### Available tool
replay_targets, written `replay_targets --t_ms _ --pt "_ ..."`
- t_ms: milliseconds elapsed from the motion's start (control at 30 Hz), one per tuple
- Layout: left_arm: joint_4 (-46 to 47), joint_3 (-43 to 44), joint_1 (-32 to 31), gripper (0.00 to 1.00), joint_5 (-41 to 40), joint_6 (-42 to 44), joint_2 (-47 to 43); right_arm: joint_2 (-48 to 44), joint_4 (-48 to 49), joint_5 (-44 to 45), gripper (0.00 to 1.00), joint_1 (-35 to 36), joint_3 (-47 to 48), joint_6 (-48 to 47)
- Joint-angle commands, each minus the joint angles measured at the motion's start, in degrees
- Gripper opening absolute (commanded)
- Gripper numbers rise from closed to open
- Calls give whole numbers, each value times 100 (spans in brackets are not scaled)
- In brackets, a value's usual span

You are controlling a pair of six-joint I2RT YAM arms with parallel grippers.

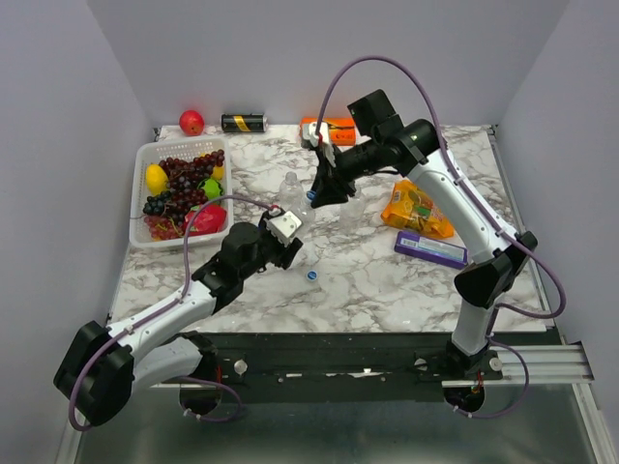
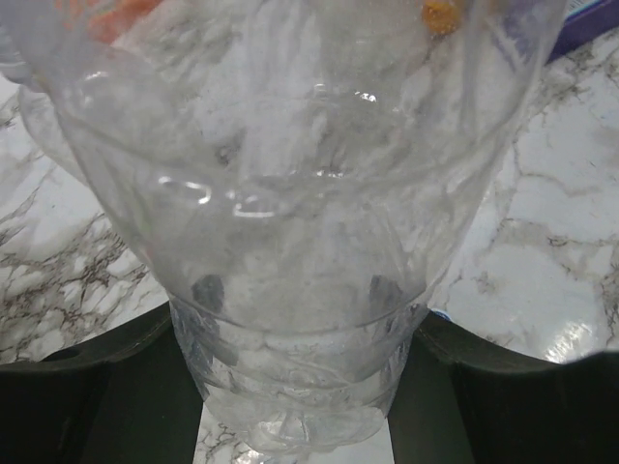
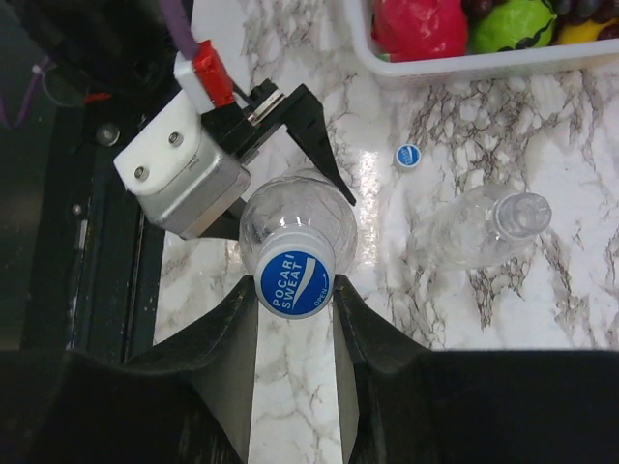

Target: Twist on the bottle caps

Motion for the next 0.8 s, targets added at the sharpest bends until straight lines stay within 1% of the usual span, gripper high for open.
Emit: replay_targets --t_ms 0,67,133,300,367,467,633,667,767 --pt "1046 726 -52 0 -737 -526 32 393 84 -228 20 151 -31 1487" --pt "993 778 -52 0 -763 -578 58 314 373 105 19 238 -241 1672" --pt "826 866 -52 0 -833 -658 85 305 393 333 18 273 -251 1690" --pt "720 919 -52 0 -1429 -781 94 498 68 721 19 291 -5 2181" --pt "729 893 -52 0 -1466 -816 111 551 -11 914 19 300 13 2515" --pt "799 814 -43 0 -1265 -799 138 464 58 1020 20 370 -92 2552" --pt "905 612 -43 0 -1088 -781 217 569 -134 1047 27 449 328 2314" --pt "940 577 -43 0 -1062 -772 225 595 -239 1064 31 449 425 2314" --pt "1002 471 -43 0 -1018 -755 278 701 -442 1126 38 449 697 2226"
